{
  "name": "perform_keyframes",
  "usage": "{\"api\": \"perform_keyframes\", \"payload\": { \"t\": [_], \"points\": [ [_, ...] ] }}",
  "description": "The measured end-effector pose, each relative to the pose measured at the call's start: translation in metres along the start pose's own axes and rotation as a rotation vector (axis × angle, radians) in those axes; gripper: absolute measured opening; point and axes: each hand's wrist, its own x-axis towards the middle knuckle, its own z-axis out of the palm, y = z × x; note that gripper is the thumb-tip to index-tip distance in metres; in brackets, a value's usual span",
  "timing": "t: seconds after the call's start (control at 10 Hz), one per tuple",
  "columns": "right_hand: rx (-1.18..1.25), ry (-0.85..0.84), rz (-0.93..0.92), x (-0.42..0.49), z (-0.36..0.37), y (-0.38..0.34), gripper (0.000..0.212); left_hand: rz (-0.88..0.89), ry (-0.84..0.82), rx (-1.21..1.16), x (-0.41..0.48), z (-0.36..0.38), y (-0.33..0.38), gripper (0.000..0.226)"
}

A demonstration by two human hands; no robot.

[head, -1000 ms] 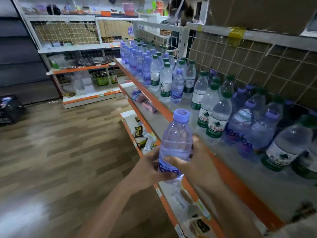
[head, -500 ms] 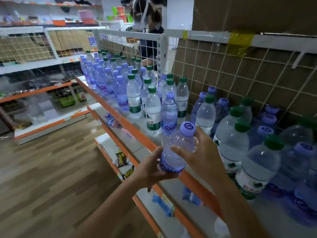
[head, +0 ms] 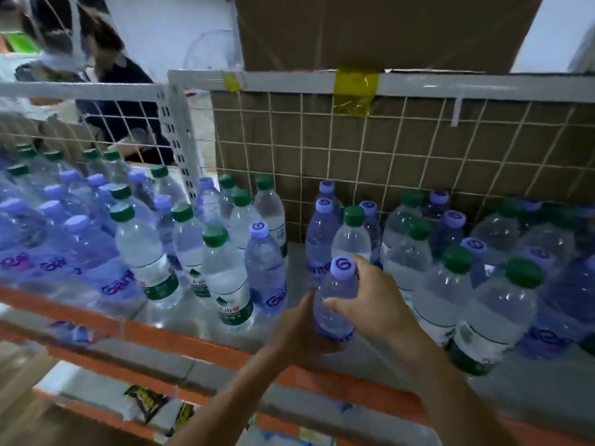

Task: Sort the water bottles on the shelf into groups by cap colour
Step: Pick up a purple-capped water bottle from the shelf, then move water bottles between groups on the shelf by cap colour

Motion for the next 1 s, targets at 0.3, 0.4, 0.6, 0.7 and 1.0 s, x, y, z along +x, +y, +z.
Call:
{"api": "perform_keyframes", "payload": {
  "t": [0.3,0.4,0.6,0.7,1.0],
  "points": [
    [-0.12,0.028,0.127,0.005,0.003,-0.008,0.055,-0.018,-0.227,-0.271,0.02,-0.008,0.002,0.115],
    [-0.204,0.081,0.088,-0.005,-0.007,-0.012,0.072,0.17,-0.223,-0.074,0.014,-0.028,0.015,0.085],
    [-0.18,0.386,-0.146,-0.032,-0.059,-0.022,0.043,0.442,0.335,0.018,-0.001,-0.061,0.073,0.046],
    [-0.176,0.521,-0.176,-0.049,-0.087,-0.013,0.032,0.602,0.47,-0.04,-0.006,-0.059,0.106,0.031],
    [-0.249,0.671,0.003,-0.08,-0.164,0.044,0.025,0.779,0.29,0.092,0.015,-0.018,0.192,0.028]
  ]
}}
